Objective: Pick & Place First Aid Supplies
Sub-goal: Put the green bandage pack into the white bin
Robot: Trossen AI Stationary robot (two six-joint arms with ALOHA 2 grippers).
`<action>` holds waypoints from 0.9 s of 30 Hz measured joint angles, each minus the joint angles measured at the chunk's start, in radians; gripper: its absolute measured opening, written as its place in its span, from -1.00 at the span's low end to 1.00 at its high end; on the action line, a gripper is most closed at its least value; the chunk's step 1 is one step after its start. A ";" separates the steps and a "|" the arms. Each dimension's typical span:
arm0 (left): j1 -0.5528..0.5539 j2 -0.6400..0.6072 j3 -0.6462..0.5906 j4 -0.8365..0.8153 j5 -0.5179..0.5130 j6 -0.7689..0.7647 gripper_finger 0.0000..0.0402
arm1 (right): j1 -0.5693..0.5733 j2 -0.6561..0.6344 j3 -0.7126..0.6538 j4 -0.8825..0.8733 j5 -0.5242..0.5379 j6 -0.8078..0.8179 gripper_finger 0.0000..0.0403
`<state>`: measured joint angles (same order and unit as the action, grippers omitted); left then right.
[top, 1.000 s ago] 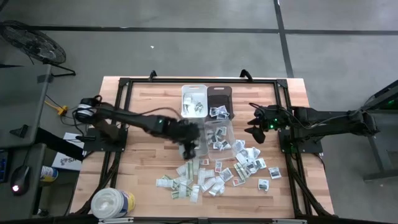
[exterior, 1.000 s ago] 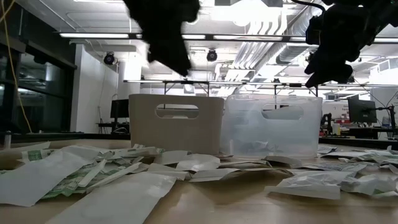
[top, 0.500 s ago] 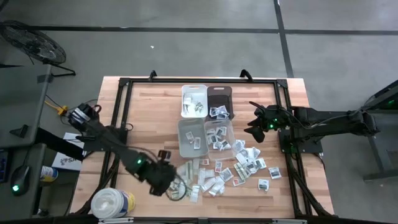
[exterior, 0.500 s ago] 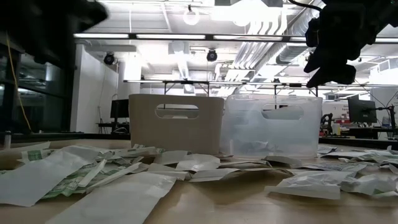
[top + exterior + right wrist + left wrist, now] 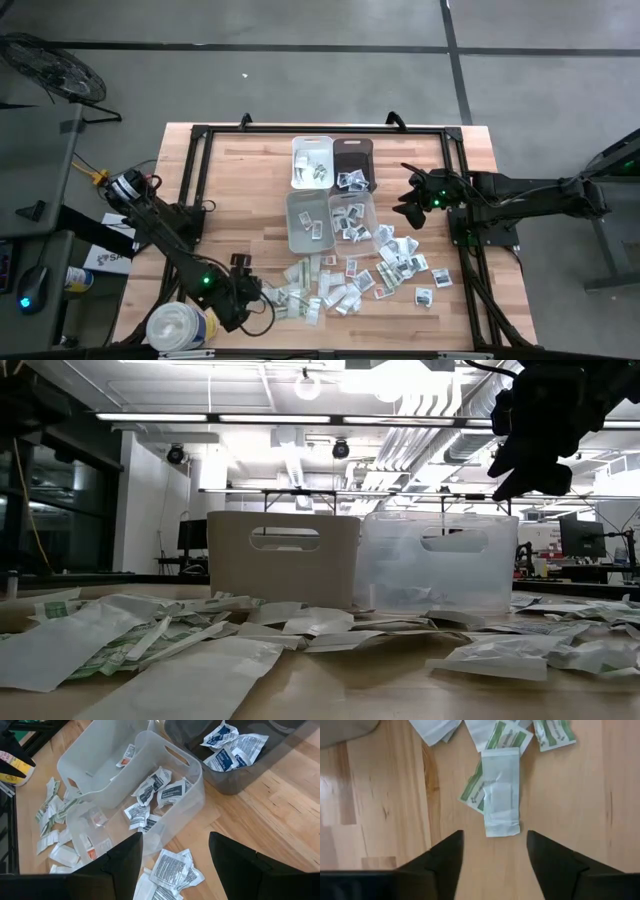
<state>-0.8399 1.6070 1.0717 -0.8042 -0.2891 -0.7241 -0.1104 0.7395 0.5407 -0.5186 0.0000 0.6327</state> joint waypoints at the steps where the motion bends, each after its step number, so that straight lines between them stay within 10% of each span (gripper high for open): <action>1: 0.002 0.000 -0.007 0.007 0.006 -0.003 0.15 | 0.000 0.000 0.000 0.000 0.005 0.001 0.10; 27: 0.056 0.000 -0.222 0.322 0.073 -0.143 -0.04 | 0.000 0.000 0.000 0.000 0.042 0.026 0.10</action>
<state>-0.7840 1.6073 0.8495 -0.4825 -0.2156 -0.8667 -0.1104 0.7395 0.5411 -0.5190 0.0423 0.6582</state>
